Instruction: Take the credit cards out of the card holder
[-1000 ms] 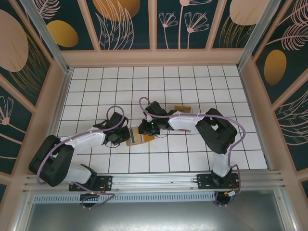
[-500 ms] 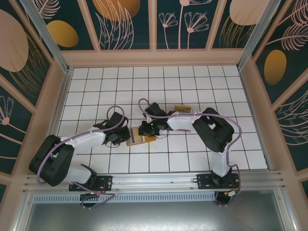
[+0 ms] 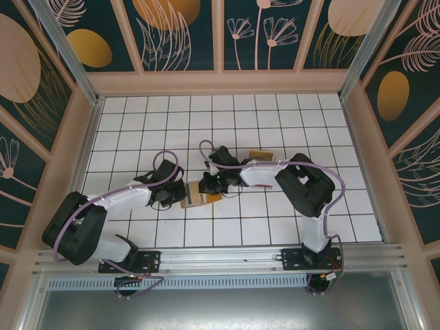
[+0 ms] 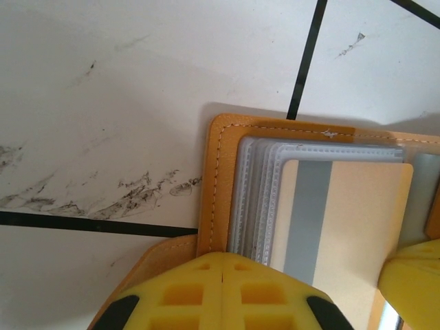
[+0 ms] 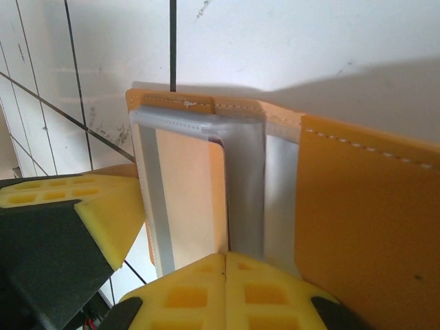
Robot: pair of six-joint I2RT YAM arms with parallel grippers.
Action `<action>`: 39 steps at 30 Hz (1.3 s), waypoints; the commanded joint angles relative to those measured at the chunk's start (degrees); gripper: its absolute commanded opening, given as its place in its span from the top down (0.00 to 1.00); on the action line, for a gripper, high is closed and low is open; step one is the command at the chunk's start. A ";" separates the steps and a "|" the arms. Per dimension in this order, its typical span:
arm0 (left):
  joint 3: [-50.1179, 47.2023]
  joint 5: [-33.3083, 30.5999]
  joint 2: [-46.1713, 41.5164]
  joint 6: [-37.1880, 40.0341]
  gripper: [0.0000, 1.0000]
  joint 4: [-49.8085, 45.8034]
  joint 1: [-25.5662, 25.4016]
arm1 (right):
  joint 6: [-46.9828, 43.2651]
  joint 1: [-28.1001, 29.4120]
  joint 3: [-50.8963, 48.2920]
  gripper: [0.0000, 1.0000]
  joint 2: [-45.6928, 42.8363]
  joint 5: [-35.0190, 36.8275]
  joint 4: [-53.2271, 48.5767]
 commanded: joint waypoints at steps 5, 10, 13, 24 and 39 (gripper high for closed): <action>-0.19 -1.38 2.86 -0.02 1.00 -3.94 0.02 | 0.09 -1.84 -2.91 1.00 -2.49 3.04 -2.10; -0.20 -1.65 3.43 -0.13 1.00 -4.26 -0.01 | -0.93 -2.39 -3.02 1.00 -3.37 4.11 -3.70; -0.15 -1.70 3.13 -0.03 1.00 -4.37 0.03 | -1.11 -2.65 -3.66 1.00 -3.97 4.34 -3.84; 0.01 -1.48 3.09 0.32 1.00 -4.41 -0.02 | -2.29 -4.13 -6.43 1.00 -7.47 3.93 -3.70; 0.80 -0.58 3.63 0.96 1.00 -4.17 0.03 | -0.82 -3.29 -4.05 0.78 -3.28 0.73 1.32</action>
